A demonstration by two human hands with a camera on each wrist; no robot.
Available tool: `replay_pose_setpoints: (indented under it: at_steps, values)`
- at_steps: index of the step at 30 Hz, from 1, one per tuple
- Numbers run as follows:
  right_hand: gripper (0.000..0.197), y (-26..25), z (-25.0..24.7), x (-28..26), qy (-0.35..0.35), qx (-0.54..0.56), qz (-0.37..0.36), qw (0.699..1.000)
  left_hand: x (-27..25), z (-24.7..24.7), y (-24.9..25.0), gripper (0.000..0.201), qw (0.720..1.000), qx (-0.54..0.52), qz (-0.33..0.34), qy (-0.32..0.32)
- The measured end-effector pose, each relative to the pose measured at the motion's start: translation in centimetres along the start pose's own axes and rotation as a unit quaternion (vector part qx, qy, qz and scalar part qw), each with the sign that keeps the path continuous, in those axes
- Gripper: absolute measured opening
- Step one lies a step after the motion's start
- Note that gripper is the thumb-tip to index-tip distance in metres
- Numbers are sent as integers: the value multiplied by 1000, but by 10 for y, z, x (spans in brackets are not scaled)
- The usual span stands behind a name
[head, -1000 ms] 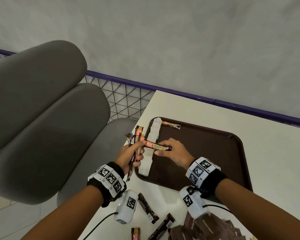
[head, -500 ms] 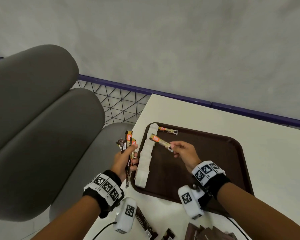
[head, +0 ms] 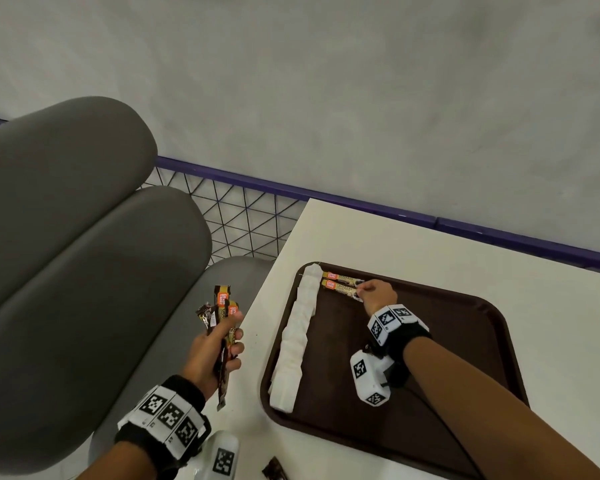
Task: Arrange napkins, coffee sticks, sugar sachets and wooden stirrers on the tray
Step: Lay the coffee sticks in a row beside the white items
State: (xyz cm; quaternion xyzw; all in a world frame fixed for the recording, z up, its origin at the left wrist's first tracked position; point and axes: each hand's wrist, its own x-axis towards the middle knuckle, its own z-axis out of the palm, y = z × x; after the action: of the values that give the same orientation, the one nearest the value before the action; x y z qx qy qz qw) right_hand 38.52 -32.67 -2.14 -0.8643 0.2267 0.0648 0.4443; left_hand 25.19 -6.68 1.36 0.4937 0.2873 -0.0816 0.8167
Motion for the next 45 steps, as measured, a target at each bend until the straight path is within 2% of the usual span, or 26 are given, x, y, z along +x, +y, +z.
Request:
replay_pose_setpoints:
  at_steps: [4,13,18,22,25,27,29,32,33,35,39,41,45]
  values:
    - [8,3,8,4,25,30,8,999,3,-4,-2,20,1000,1,-4,3]
    - [33,8,11,13,32,-10,-2,999,2,-4,-1,20,1000,13,1,-5]
    - [37,8,4,2,51,-35,-70,996,-1,5,0,13,1000,16,1,-7]
    - [31,5,3,-26,27,-41,-142,989,-6,13,0,13,1000,-9,10,-14]
    - [19,5,10,-59,-34,18,-195,980,-12,21,0,12,999,-31,22,-22]
    - [17,3,14,-88,-124,37,-237,963,-16,25,-1,11,998,-42,33,-27]
    - [18,-2,15,-117,-221,26,-285,932,-21,31,-3,12,998,-37,47,-27]
    - [33,-15,15,-154,-379,12,-264,887,-28,39,-6,12,997,-21,77,-20]
    - [37,-17,17,-161,-412,15,-248,877,-31,42,-6,13,996,-15,89,-14]
    - [39,-17,21,-169,-426,35,-228,875,-35,47,-8,14,994,-7,107,3]
    - [30,-18,21,-173,-395,78,-194,895,-38,50,-13,9,992,-9,126,19]
    - [28,-18,18,-175,-408,101,-176,890,-39,50,-15,8,992,-14,128,16]
    - [23,-19,9,-173,-406,156,-155,887,-38,45,-11,22,991,-5,130,19]
